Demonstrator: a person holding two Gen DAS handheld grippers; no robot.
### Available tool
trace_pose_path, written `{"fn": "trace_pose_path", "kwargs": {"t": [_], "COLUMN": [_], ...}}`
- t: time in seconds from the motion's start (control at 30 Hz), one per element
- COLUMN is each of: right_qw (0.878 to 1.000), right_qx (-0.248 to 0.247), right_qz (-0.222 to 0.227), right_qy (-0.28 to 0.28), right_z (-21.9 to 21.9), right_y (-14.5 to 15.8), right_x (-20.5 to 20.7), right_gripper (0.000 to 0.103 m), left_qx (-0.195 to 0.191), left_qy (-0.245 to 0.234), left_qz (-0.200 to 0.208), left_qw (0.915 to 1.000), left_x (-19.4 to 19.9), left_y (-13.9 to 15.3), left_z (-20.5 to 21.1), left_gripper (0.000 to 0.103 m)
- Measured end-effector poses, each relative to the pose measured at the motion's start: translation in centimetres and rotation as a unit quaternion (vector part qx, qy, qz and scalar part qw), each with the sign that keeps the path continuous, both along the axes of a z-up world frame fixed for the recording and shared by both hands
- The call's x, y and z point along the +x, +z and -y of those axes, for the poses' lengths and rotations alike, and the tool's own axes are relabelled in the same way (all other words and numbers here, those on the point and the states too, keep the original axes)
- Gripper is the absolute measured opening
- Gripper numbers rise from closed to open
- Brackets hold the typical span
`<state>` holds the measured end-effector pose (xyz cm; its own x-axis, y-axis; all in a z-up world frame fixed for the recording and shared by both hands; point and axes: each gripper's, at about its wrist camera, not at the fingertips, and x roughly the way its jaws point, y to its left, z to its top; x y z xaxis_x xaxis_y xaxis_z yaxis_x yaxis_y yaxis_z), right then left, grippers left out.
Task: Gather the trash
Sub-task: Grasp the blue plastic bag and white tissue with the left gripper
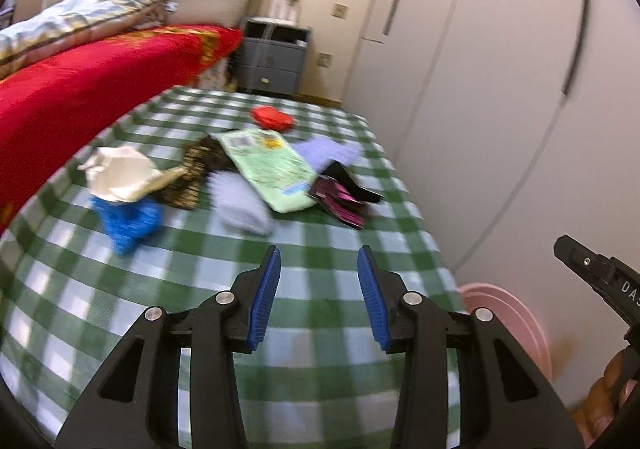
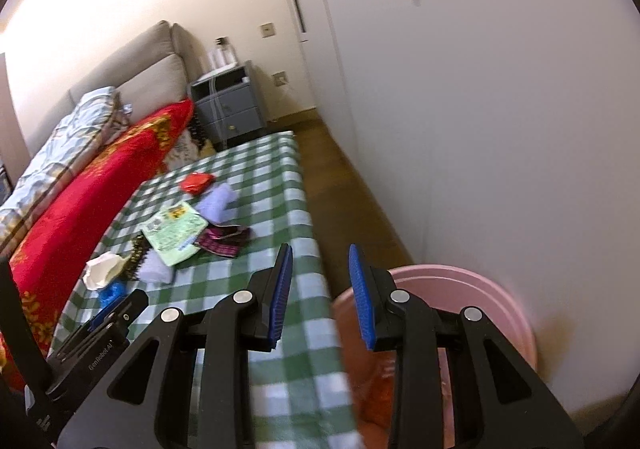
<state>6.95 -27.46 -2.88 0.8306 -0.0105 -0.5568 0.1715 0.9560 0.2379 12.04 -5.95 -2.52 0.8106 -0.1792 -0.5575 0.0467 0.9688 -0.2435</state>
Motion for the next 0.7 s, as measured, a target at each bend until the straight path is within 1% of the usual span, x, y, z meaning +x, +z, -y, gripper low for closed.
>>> {"fn": "trace_pose_path", "kwargs": {"t": [0.23,0.33,0.43,0.7], "right_qw": [0.999,0.999,0.998,0.995], "right_qx": [0.014,0.026,0.035,0.064], "right_qz": [-0.001,-0.003,-0.004,-0.023], "right_qy": [0.035,0.044,0.054,0.071], "right_z": [-2.5,-3.5,-4.3,-5.5], "right_y": [-1.1,-1.7,-2.3,-4.4], "right_x": [3.6,5.3,7.1,11.1], "right_gripper": [0.031,0.031,0.031,0.031], "left_qx": [0.021,0.015,0.017,0.015], "left_qy": [0.073,0.115,0.136,0.204], "left_qz": [0.012,0.006,0.008,0.011], "left_qw": [0.9971,0.9933,0.9905,0.9788], "left_x": [1.1,1.8,2.3,3.6], "left_y": [-0.3,-0.5,-0.4,0.1], "left_z": [-3.9,-6.3,-7.6,-11.4], "left_gripper": [0.04,0.04,0.04,0.04]}}
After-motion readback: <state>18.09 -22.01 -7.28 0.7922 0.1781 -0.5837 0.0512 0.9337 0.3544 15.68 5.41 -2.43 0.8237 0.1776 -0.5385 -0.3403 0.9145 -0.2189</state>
